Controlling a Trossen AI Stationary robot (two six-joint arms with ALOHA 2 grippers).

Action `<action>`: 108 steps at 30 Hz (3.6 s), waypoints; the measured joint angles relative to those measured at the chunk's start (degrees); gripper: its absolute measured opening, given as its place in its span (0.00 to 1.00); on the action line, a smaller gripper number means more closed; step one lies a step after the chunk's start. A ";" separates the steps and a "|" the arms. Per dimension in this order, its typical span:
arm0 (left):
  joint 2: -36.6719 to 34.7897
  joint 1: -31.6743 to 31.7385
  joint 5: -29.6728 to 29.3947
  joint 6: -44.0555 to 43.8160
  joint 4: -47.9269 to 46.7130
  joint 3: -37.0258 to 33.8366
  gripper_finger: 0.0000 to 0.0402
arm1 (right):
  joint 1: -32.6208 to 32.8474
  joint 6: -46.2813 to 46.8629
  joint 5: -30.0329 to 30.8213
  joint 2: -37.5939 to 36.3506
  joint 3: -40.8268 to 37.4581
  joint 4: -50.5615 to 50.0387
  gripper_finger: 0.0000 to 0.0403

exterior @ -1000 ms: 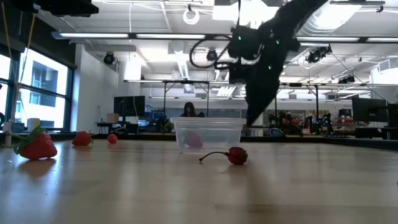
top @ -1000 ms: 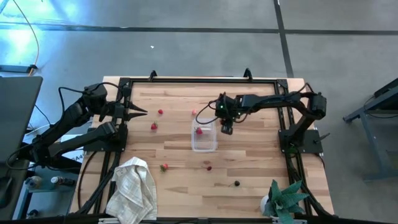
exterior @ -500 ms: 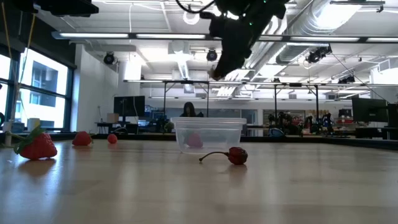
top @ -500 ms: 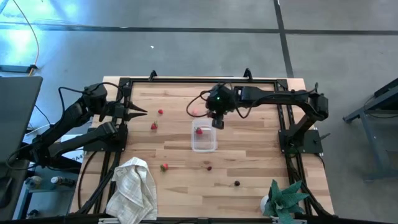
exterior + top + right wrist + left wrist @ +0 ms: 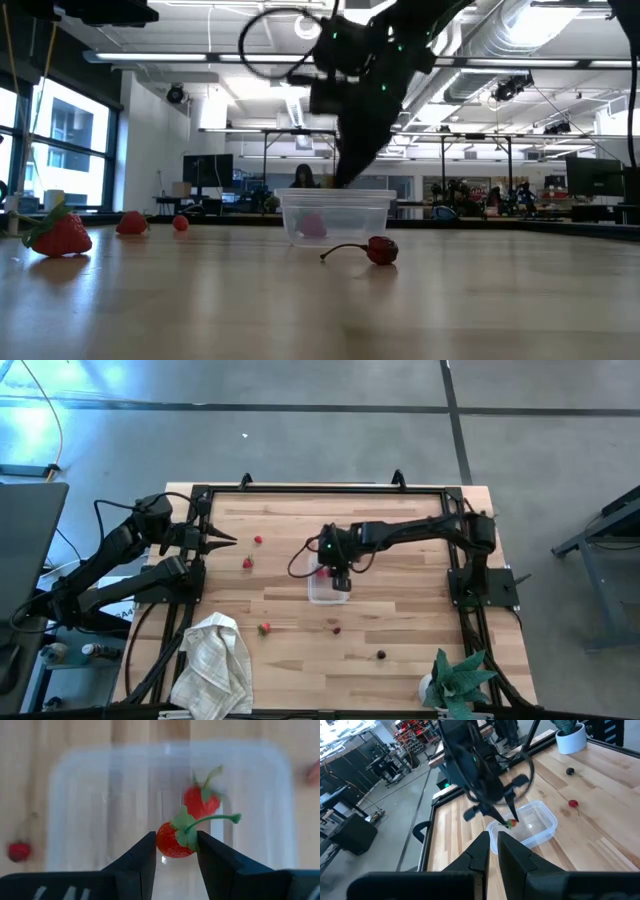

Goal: Pick and placing Produce into tupperware
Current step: Put the strawberry into the transparent bin, then put the black cherry into the transparent bin

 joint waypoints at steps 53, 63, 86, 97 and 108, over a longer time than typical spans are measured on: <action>0.00 -0.02 0.01 0.00 0.02 0.00 0.07 | -0.15 -2.83 4.07 5.86 8.18 -7.02 0.39; 0.02 -0.02 0.00 0.00 0.00 0.01 0.07 | 0.06 0.77 5.87 5.84 20.59 -24.03 0.39; 0.01 0.00 0.01 0.00 0.02 0.01 0.07 | 20.12 32.49 15.08 5.79 38.03 -56.74 0.39; 0.02 -0.02 0.00 0.00 0.00 0.01 0.07 | 37.76 44.41 25.62 2.12 37.97 -57.94 0.39; 0.02 -0.01 0.02 0.00 0.01 0.01 0.07 | 57.39 60.55 31.76 -0.58 37.97 -53.50 0.39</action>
